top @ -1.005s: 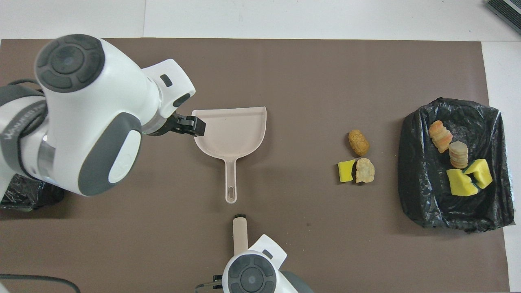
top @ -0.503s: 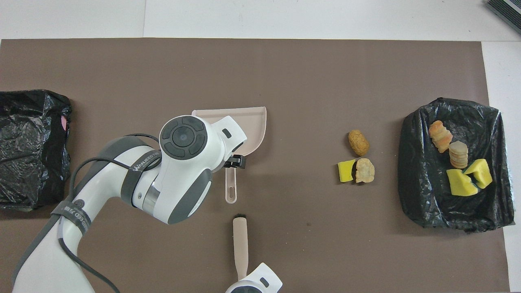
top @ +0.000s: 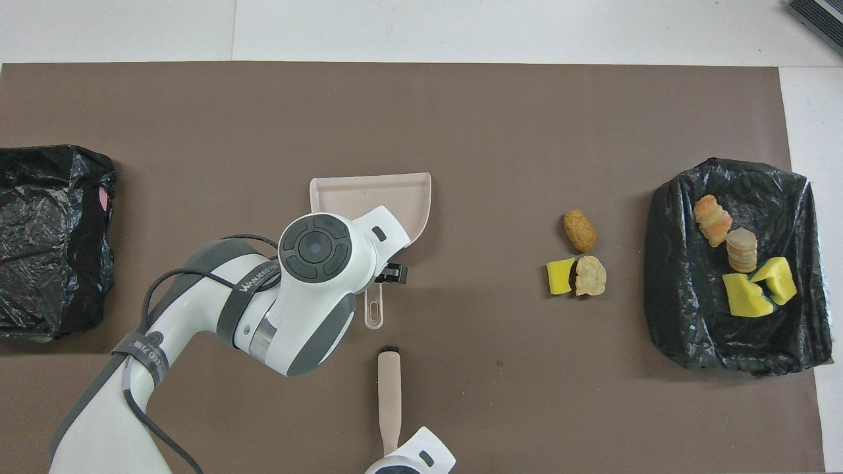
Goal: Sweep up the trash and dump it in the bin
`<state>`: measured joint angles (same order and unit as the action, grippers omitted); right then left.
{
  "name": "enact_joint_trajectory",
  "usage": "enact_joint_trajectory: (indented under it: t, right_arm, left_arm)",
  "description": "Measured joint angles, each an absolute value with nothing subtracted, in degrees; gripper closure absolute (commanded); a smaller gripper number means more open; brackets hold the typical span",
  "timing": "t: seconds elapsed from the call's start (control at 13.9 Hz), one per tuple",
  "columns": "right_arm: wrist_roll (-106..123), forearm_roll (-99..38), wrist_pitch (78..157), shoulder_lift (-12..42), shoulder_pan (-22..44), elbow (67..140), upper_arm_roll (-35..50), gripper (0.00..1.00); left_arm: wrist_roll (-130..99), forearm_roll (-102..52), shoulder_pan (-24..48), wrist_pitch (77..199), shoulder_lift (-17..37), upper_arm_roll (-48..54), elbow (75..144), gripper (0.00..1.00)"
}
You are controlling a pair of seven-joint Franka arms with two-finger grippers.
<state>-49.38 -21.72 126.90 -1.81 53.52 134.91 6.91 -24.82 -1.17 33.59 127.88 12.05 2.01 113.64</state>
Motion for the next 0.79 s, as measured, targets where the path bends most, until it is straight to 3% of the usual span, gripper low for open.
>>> enact_joint_trajectory:
  t: [0.07, 0.22, 0.57, 0.79]
  right_arm:
    - [-49.38, -21.70, 126.72, -1.85, 52.75, 134.66, 6.75, 1.00]
    - [-49.38, -20.91, 123.74, -2.57, 50.63, 133.76, 6.53, 1.00]
    - [-44.97, -14.16, 107.56, -11.10, 40.42, 132.68, 6.22, 1.00]
    - [-39.78, -6.49, 101.86, -13.90, 32.81, 132.24, 6.06, 1.00]
  left_arm:
    - [-24.94, -1.17, 33.59, 128.10, 12.34, 2.01, 113.65, 0.00]
    - [-25.05, -1.17, 33.59, 128.40, 12.89, 2.01, 113.65, 0.09]
    - [-25.08, -1.17, 33.80, 128.51, 13.16, 2.01, 113.65, 0.61]
    - [-25.09, -1.15, 34.25, 128.51, 13.17, 2.00, 113.65, 0.76]
